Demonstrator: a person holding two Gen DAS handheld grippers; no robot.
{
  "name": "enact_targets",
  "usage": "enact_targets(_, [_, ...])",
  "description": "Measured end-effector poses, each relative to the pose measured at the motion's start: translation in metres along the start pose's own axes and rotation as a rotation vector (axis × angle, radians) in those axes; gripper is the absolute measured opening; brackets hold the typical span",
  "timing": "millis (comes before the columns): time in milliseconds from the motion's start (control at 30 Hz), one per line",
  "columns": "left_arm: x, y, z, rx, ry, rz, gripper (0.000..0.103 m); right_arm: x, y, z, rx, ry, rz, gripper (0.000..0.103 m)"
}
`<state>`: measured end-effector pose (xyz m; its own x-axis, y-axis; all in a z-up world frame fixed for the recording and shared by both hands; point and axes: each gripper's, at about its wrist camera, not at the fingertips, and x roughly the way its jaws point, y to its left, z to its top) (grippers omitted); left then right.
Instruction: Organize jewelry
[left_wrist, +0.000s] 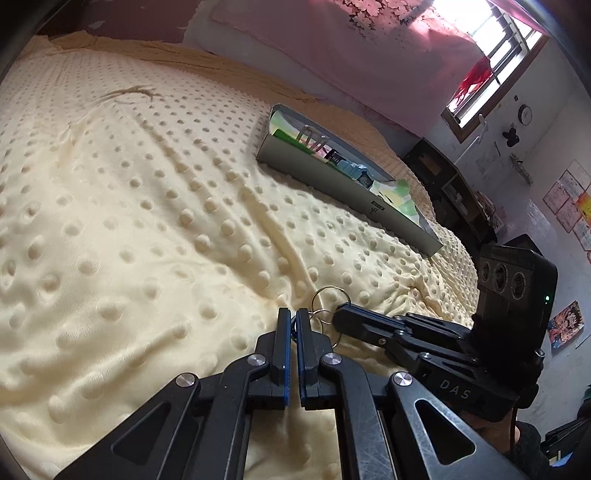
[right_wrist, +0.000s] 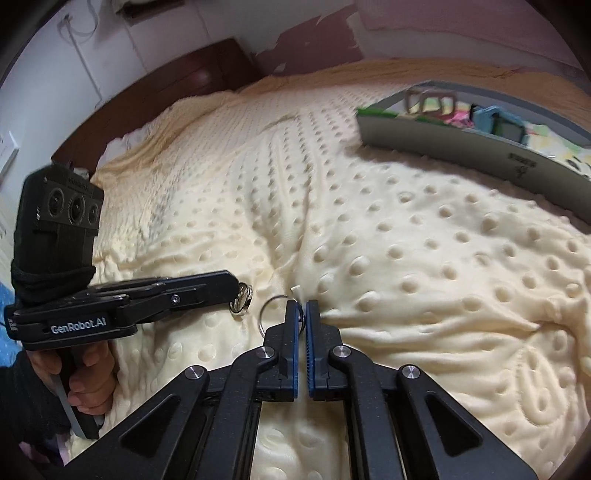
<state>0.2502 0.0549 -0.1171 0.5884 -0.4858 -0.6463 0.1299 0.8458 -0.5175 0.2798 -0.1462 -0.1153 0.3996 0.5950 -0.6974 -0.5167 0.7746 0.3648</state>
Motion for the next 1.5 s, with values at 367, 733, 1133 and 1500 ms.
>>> enact_targets(367, [0.022, -0.054, 0.065, 0.11, -0.086, -0.036, 0.003, -0.056, -0.047, 0.021, 0.109, -0.246, -0.12, 0.004])
enact_targets(733, [0.076, -0.095, 0.121, 0.146, -0.123, -0.057, 0.003, -0.095, -0.114, 0.068, 0.151, -0.388, -0.217, 0.001])
enact_targets(1133, [0.116, -0.105, 0.117, 0.153, -0.078, -0.055, 0.003, -0.097, -0.151, 0.068, 0.205, -0.37, -0.233, 0.001])
enact_targets(1500, [0.117, -0.109, 0.088, 0.176, -0.029, -0.029, 0.003, -0.071, -0.154, 0.032, 0.225, -0.194, -0.283, 0.011])
